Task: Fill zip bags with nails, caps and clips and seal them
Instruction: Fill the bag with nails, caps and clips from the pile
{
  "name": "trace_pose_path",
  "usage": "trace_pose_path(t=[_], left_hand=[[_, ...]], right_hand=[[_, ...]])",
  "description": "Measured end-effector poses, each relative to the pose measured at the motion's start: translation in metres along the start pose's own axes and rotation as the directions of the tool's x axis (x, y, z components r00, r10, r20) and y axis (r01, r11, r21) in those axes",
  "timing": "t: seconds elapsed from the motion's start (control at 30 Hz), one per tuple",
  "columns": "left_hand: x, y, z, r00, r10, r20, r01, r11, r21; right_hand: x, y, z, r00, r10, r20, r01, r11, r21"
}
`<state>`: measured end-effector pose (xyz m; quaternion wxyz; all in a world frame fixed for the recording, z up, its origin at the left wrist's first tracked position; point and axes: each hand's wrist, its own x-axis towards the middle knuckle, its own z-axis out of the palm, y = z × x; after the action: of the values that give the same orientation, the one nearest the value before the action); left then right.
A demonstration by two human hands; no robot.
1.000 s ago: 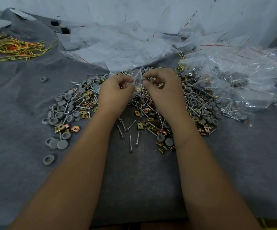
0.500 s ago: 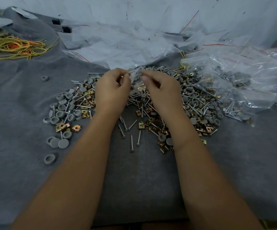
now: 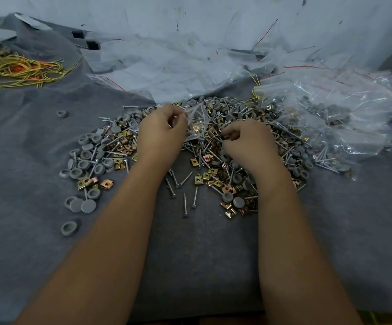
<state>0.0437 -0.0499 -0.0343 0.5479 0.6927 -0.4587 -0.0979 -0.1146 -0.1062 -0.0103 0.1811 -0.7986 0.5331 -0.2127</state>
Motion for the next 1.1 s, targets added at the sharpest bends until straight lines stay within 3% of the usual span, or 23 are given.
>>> trace_pose_path(t=[0.37, 0.47, 0.57, 0.67, 0.73, 0.97, 1.1], left_hand=[[-0.001, -0.001, 0.0, 1.0, -0.013, 0.021, 0.014, 1.0, -0.026], [-0.001, 0.0, 0.001, 1.0, -0.008, 0.024, 0.008, 1.0, -0.026], [-0.001, 0.0, 0.001, 1.0, 0.002, 0.026, -0.001, 1.0, -0.026], [-0.001, 0.0, 0.001, 1.0, 0.01, 0.02, -0.01, 0.999, -0.034], [-0.001, 0.0, 0.002, 1.0, 0.012, 0.021, -0.011, 0.999, -0.044], [-0.002, -0.001, 0.002, 0.996, 0.049, 0.073, -0.043, 0.996, -0.083], [-0.002, -0.001, 0.003, 0.995, 0.069, 0.071, -0.064, 0.995, -0.08]], right_hand=[[0.001, 0.007, 0.004, 0.993, -0.021, -0.112, 0.029, 0.997, 0.066], [0.002, 0.005, 0.006, 0.978, -0.056, -0.199, 0.079, 0.991, 0.111], [0.001, -0.005, 0.006, 0.952, -0.063, -0.299, 0.149, 0.95, 0.276], [-0.001, -0.016, 0.007, 0.952, -0.047, -0.304, 0.205, 0.833, 0.514], [-0.002, -0.021, 0.011, 0.951, -0.065, -0.302, 0.237, 0.779, 0.58], [-0.001, -0.024, 0.023, 0.939, -0.144, -0.312, 0.289, 0.821, 0.492], [0.0, -0.02, 0.029, 0.935, -0.252, -0.248, 0.315, 0.913, 0.26]])
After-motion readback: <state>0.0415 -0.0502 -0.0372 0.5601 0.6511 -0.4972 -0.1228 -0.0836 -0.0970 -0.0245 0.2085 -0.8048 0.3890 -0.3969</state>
